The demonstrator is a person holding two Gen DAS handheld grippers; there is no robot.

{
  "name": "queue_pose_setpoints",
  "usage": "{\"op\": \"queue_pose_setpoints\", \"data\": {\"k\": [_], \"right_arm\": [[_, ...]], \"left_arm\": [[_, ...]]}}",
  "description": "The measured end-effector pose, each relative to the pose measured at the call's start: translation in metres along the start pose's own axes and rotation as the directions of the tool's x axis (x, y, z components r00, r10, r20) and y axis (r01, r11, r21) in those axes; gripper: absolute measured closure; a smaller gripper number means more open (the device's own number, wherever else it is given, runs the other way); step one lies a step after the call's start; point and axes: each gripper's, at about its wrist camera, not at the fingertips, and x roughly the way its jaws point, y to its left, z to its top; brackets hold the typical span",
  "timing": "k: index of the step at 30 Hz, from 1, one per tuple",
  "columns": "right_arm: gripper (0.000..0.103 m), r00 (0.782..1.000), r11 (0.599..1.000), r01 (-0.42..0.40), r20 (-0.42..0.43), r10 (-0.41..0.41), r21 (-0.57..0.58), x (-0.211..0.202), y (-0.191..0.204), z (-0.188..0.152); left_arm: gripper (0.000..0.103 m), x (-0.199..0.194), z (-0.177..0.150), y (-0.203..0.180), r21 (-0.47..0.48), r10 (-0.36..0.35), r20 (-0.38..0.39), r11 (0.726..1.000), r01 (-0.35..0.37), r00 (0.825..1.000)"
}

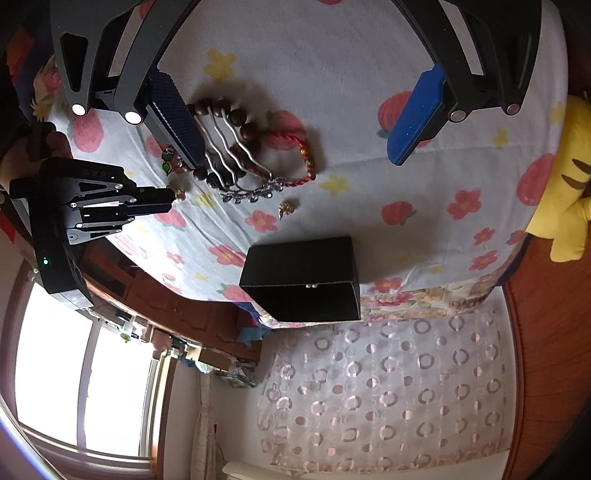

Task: Organize jewelry
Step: 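Move the right gripper to the gold ring and close on it, then grasp the silver hair comb with the left gripper while the right gripper holds the gold ring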

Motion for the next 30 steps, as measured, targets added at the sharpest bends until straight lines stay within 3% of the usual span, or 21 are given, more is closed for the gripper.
{"op": "queue_pose_setpoints", "data": {"k": [5, 11, 22, 30], "right_arm": [[0.091, 1.0, 1.0, 0.008, 0.006, -0.008, 0.002, 0.001, 0.0, 0.0], [0.1, 1.0, 1.0, 0.022, 0.018, -0.021, -0.018, -0.002, 0.006, -0.003], [0.101, 0.992, 0.998, 0.037, 0.116, -0.042, 0.044, -0.036, 0.0, -0.023], [0.101, 0.989, 0.996, 0.026, 0.141, -0.038, 0.083, -0.044, 0.003, -0.043]], "left_arm": [[0.008, 0.0, -0.004, 0.003, -0.012, -0.001, -0.008, 1.0, 0.001, 1.0], [0.008, 0.003, -0.01, 0.0, -0.01, -0.004, -0.027, 1.0, 0.004, 1.0], [0.008, 0.012, -0.002, -0.014, 0.01, -0.026, -0.059, 1.0, 0.027, 0.998], [0.008, 0.04, 0.017, -0.029, 0.025, -0.076, -0.138, 0.996, 0.08, 0.988]]}}
